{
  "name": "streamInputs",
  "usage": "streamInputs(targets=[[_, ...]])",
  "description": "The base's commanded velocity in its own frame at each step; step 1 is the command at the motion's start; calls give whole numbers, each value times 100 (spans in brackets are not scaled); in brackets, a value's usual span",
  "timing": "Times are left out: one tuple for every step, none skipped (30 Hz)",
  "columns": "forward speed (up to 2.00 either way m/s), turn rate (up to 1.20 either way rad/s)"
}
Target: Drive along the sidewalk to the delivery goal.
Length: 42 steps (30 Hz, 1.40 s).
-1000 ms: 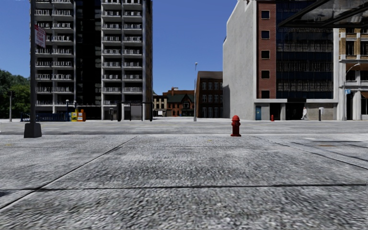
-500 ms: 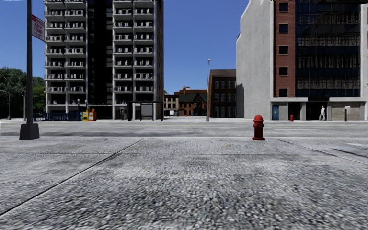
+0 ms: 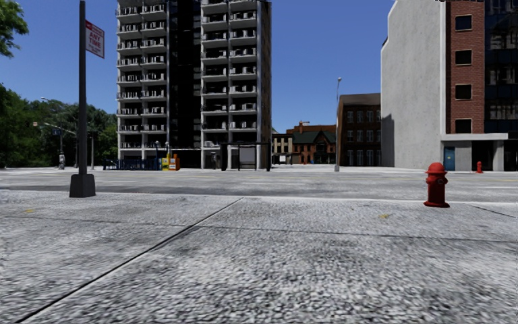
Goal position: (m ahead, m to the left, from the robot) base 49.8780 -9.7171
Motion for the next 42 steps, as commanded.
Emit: streamInputs(targets=[[139, 56], [139, 56], [138, 56], [138, 56], [138, 56], [138, 56], [138, 56], [138, 56], [138, 56], [138, 56], [138, 56], [138, 56], [138, 56], [138, 56], [138, 56], [138, 56], [138, 56], [138, 56], [138, 56], [138, 56], [138, 56], [138, 56], [138, 56], [138, 56], [138, 56], [138, 56], [138, 56], [138, 56], [138, 56], [138, 56], [138, 57], [138, 57], [138, 58], [139, 58], [139, 58], [139, 59], [139, 59], [139, 59], [141, 59], [141, 59], [141, 59], [142, 59]])
